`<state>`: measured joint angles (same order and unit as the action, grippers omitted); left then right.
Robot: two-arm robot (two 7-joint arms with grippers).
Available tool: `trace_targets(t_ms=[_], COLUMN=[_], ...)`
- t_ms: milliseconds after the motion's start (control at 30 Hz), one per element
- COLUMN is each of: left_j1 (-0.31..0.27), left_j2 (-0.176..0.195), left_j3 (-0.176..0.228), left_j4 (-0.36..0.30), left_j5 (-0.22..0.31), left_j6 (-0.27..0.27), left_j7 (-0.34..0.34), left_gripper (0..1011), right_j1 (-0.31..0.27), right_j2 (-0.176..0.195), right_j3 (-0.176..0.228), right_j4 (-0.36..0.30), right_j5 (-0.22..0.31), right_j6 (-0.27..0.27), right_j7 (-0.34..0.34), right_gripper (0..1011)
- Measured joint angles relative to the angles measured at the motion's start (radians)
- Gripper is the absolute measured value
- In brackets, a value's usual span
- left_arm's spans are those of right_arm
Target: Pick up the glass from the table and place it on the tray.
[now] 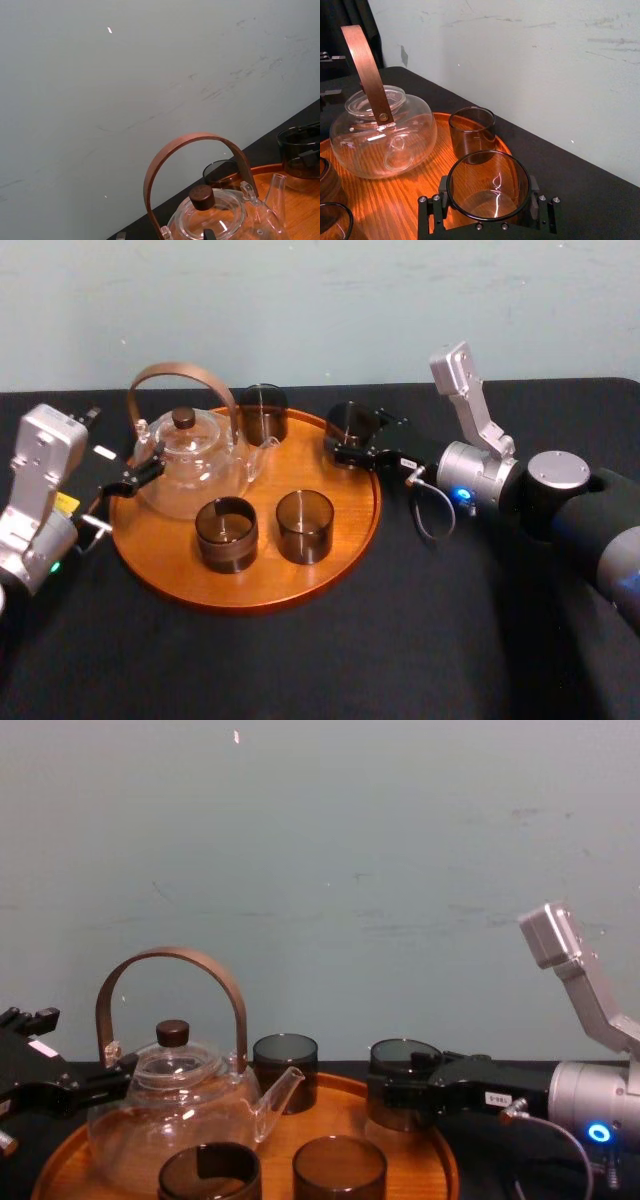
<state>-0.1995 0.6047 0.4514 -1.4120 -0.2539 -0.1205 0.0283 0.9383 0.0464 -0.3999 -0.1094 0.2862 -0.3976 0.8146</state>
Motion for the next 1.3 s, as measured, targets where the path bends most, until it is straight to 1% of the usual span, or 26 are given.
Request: trace_targets(t_ms=[167,200,233,267,333,367,433,467,533,567,633,667,767,800,867,967,1067,1300], left_j1=[0.0,0.0,0.0,0.0,0.0,0.0,0.0,0.0,0.0,0.0,0.0,0.0,0.0,0.0,0.0,0.0,0.0,0.0], left_j2=[0.0,0.0,0.0,0.0,0.0,0.0,0.0,0.0,0.0,0.0,0.0,0.0,0.0,0.0,0.0,0.0,0.0,0.0], left_j3=[0.0,0.0,0.0,0.0,0.0,0.0,0.0,0.0,0.0,0.0,0.0,0.0,0.0,0.0,0.0,0.0,0.0,0.0], left_j4=[0.0,-0.001,0.0,0.0,0.0,0.0,0.0,0.0,0.0,0.0,0.0,0.0,0.0,0.0,0.0,0.0,0.0,0.0], left_j5=[0.0,0.001,0.0,0.0,0.0,0.0,0.0,0.0,0.0,0.0,0.0,0.0,0.0,0.0,0.0,0.0,0.0,0.0], left_j6=[0.0,0.0,0.0,0.0,0.0,0.0,0.0,0.0,0.0,0.0,0.0,0.0,0.0,0.0,0.0,0.0,0.0,0.0], left_j7=[0.0,-0.001,0.0,0.0,0.0,0.0,0.0,0.0,0.0,0.0,0.0,0.0,0.0,0.0,0.0,0.0,0.0,0.0], left_gripper=[1001,1001,1002,1001,1001,1001,1001,1001,1001,1001,1001,1001,1001,1001,1001,1001,1001,1001], right_j1=[0.0,-0.011,-0.031,-0.063,-0.089,-0.115,-0.134,-0.153,-0.17,-0.185,-0.198,-0.21,-0.226,-0.235,-0.246,-0.254,-0.254,-0.242], right_j2=[0.001,0.009,0.02,0.035,0.05,0.064,0.073,0.083,0.091,0.099,0.107,0.114,0.124,0.129,0.137,0.142,0.141,0.133], right_j3=[0.003,-0.005,-0.009,-0.012,-0.011,-0.008,-0.006,-0.003,-0.002,-0.002,-0.003,-0.004,-0.007,-0.01,-0.014,-0.021,-0.026,-0.044], right_j4=[-0.002,-0.03,-0.07,-0.137,-0.199,-0.255,-0.298,-0.341,-0.381,-0.417,-0.45,-0.481,-0.521,-0.543,-0.572,-0.592,-0.589,-0.553], right_j5=[0.001,0.012,0.02,0.022,0.024,0.024,0.023,0.023,0.022,0.021,0.021,0.022,0.024,0.025,0.03,0.037,0.041,0.048], right_j6=[0.004,0.025,0.041,0.077,0.105,0.13,0.149,0.169,0.186,0.203,0.219,0.232,0.249,0.257,0.266,0.27,0.265,0.233], right_j7=[0.004,0.022,0.017,0.012,0.006,0.0,-0.006,-0.011,-0.017,-0.023,-0.029,-0.034,-0.041,-0.044,-0.049,-0.05,-0.048,-0.031], right_gripper=[907,907,907,907,907,907,907,907,907,907,907,908,907,907,907,907,907,907])
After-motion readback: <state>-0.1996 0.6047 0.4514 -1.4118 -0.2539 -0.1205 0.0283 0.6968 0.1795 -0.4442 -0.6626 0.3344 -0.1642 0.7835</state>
